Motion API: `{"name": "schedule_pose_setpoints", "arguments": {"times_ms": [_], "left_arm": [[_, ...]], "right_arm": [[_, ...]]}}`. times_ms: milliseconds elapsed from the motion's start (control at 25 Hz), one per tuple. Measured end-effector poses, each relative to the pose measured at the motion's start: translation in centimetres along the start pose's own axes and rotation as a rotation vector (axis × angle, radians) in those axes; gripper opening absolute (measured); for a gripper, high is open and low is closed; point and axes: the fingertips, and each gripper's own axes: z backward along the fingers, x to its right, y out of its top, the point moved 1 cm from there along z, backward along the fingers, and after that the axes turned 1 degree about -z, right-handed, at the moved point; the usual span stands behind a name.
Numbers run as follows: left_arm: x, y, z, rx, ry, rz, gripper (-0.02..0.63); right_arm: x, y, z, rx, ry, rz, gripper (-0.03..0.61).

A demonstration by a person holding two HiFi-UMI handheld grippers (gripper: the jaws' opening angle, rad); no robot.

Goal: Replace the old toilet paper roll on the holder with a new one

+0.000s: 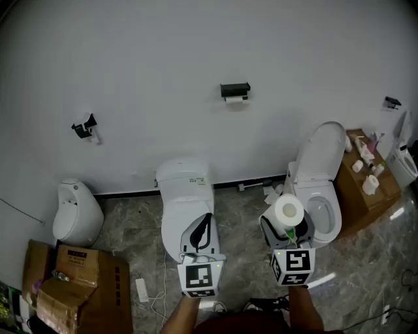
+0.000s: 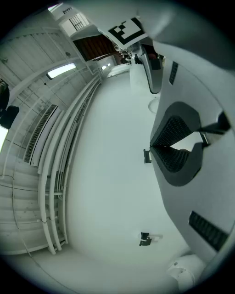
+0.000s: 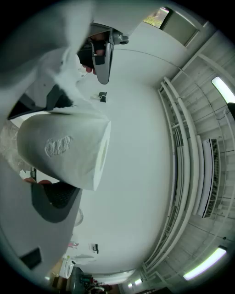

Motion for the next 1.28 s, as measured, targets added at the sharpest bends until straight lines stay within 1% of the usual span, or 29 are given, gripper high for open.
{"name": "schedule_pose_setpoints", "arguments": {"times_ms": [120, 360, 560, 760, 920, 1080, 1280], "left_arm": [[0.7, -0.6, -0.4, -0.017, -0.022, 0.011, 0.005], [1.7, -0.8, -1.3, -0.017, -0.003, 0.015, 0.005], [3.3, -0.8, -2.1, -0.016, -0.006, 0.010, 0.005], [4.9, -1.3, -3.4, -0.030, 0.017, 0.033, 0.005], [6.0, -1.2, -4.4, -0.029, 0.038, 0.029, 0.005], [6.1, -1.0, -5.8, -0.025, 0.057, 0.027, 0.004], [5.3, -1.5, -8.6, -0.022, 0.055, 0.030, 0.005]], "right_arm": [[0.9, -0.1, 0.0, -0.008, -0.017, 0.014, 0.436], [2.5, 0.1, -0.2, -0.005, -0.015, 0.027, 0.436], [4.1, 0.0, -0.1, -0.008, -0.011, 0.028, 0.436], [6.2, 0.0, -0.2, 0.000, 0.006, 0.024, 0.436], [7.8, -0.3, -0.5, 0.004, 0.028, -0.001, 0.436], [8.7, -0.4, -1.6, 0.002, 0.045, -0.001, 0.436], [9.0, -0.9, -4.5, -0.006, 0.051, -0.003, 0.436]]}}
